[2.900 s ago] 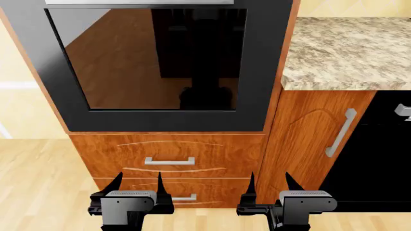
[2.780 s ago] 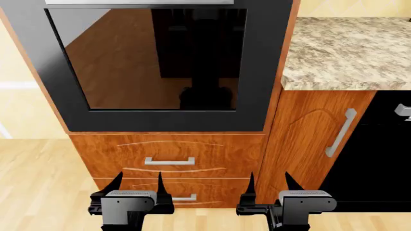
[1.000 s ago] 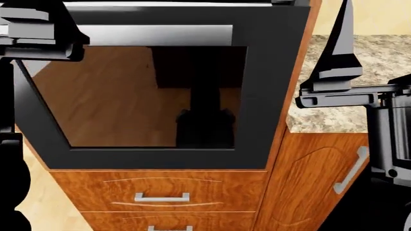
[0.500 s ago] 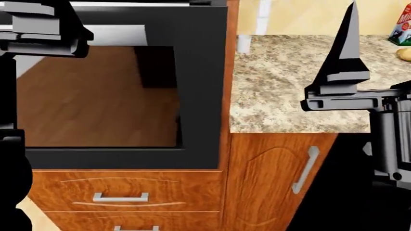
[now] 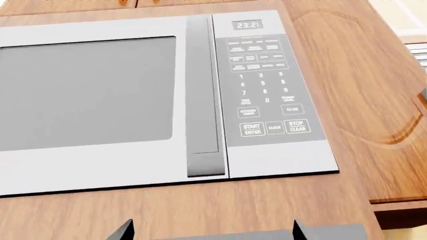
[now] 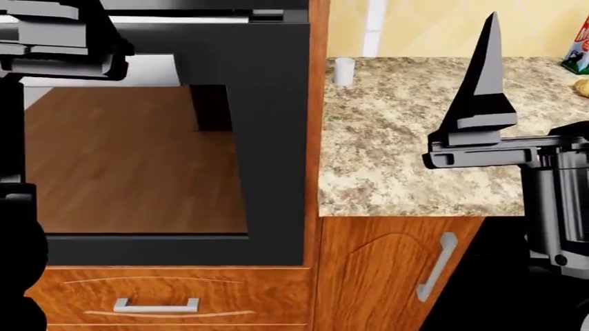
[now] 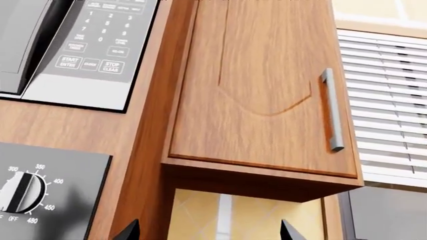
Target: Open the microwave door
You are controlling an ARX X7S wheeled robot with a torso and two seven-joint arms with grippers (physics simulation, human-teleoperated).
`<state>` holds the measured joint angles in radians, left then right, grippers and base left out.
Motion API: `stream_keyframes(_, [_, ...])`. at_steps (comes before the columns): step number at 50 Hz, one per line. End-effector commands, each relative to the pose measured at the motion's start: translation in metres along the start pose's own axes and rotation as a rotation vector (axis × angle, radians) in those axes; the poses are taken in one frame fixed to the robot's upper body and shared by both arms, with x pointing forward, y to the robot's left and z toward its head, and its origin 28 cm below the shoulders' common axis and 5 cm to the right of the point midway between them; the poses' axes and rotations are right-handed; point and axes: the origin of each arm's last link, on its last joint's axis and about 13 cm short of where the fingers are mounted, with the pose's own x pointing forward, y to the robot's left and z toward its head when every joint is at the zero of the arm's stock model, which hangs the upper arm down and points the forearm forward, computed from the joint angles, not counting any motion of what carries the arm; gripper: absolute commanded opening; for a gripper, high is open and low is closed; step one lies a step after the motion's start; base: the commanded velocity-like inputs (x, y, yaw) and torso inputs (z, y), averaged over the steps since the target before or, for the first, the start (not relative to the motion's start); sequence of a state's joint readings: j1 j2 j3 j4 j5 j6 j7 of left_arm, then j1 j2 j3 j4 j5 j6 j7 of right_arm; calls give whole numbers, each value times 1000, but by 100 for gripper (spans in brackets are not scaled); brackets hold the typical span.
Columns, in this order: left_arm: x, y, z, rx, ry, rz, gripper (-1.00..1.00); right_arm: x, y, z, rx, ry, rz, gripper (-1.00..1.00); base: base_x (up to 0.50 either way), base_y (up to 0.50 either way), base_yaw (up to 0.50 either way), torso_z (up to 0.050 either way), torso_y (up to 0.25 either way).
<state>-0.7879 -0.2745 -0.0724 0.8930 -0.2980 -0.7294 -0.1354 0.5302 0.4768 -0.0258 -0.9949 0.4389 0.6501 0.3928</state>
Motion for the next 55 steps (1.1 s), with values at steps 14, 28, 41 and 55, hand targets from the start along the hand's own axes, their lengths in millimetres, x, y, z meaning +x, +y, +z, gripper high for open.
stream_keyframes(14, [53, 11, 25, 65, 39, 30, 100, -7, 0, 3, -3, -3, 20, 100, 0, 0, 0, 0, 0])
stream_keyframes(28, [123, 19, 53, -1, 120, -18, 100, -12, 0, 1, 15, 4, 20, 100, 0, 0, 0, 0, 0])
stream_keyframes(41, [173, 23, 64, 6, 116, 0, 100, -13, -1, -1, 15, 14, 21, 100, 0, 0, 0, 0, 0])
stream_keyframes(55, [210, 25, 53, 17, 155, 20, 100, -11, 1, -2, 14, 19, 27, 100, 0, 0, 0, 0, 0])
